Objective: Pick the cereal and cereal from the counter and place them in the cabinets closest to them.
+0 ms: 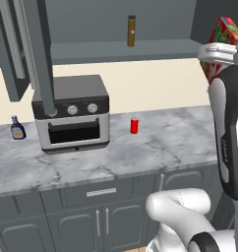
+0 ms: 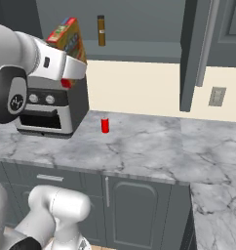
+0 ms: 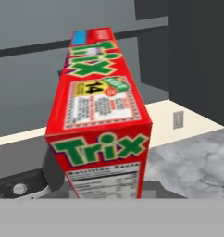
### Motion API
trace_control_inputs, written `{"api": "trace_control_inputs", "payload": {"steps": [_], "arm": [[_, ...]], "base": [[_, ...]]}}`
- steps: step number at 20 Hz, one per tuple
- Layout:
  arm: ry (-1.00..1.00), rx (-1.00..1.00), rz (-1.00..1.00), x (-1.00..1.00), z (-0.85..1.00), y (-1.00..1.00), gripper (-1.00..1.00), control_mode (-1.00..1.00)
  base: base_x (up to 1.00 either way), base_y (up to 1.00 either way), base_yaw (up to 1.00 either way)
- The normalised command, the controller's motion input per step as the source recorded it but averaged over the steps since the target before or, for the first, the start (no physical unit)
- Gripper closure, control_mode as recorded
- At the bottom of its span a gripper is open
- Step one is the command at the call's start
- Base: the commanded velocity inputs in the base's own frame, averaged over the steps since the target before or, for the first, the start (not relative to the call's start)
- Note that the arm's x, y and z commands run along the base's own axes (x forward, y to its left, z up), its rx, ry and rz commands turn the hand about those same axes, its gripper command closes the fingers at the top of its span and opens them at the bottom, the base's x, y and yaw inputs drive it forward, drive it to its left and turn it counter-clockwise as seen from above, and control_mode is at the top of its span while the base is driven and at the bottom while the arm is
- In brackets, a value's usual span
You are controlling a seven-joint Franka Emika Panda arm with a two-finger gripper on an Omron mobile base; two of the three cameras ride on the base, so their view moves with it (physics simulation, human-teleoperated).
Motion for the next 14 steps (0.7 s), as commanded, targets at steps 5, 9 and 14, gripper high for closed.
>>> {"api": "trace_control_inputs", "payload": {"steps": [5,9,14], "arm": [[0.1,0.01,0.0,0.13,0.2,0.0,1.0,-1.0],[0.1,0.0,0.0,0.12,0.22,0.0,1.0,-1.0],[0.07,0.0,0.01,0.13,0.14,0.0,1.0,-1.0]], "base": [[0.0,0.0,0.0],[0.0,0.0,0.0],[0.0,0.0,0.0]]}}
